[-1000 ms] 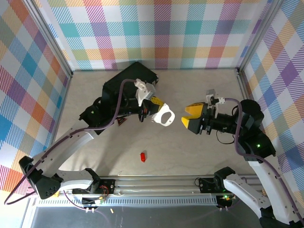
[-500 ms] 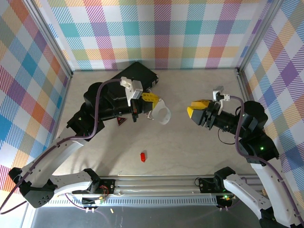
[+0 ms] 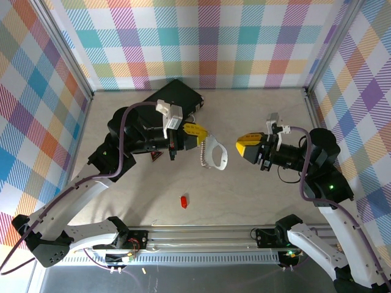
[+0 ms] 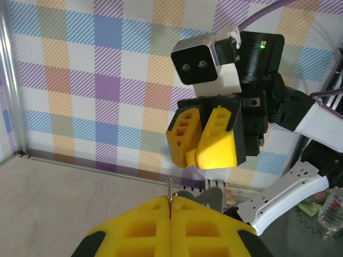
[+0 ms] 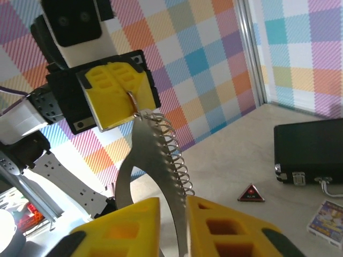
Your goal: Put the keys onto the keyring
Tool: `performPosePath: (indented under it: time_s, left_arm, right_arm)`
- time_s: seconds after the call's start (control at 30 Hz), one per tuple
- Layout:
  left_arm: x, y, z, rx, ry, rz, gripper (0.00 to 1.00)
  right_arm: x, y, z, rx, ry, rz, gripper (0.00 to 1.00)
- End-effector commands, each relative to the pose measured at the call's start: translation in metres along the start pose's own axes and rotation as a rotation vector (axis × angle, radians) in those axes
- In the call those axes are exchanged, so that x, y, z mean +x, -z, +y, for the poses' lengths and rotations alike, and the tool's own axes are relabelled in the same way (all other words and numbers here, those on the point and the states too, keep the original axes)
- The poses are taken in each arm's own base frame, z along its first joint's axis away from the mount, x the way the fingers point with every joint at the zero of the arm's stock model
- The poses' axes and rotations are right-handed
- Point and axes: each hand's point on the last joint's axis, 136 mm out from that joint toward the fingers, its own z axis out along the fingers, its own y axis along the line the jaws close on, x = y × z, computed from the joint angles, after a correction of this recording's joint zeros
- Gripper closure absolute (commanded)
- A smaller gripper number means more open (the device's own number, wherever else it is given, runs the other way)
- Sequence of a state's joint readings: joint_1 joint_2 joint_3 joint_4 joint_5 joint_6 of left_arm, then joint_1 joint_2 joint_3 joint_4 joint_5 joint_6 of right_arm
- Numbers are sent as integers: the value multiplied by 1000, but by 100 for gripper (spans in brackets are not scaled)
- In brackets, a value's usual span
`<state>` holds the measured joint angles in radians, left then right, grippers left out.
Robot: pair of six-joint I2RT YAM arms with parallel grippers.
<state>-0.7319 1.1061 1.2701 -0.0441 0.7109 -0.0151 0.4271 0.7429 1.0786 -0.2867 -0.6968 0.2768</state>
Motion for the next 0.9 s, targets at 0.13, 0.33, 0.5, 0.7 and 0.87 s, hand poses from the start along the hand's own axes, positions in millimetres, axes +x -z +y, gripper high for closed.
performPosePath:
  time_s: [0.13, 0.33, 0.5, 0.7, 0.87]
  left_arm:
    - [-26, -3, -12, 64, -33, -60, 100]
    - [-36, -4, -21, 122, -26, -92, 100]
    - [-42, -1, -29, 161, -16, -104, 100]
    - [-47, 2, -39, 210, -6, -109, 100]
    - [-51, 3, -43, 232, -8, -112, 100]
  right_arm:
    - [-3, -9, 2, -48, 63, -2, 85]
    - [-7, -11, 13, -74, 94, -15, 84]
    - [-11, -11, 29, -105, 99, -12, 84]
    - [-8, -18, 46, -148, 131, -1, 84]
    - [-12, -24, 64, -208, 171, 0, 83]
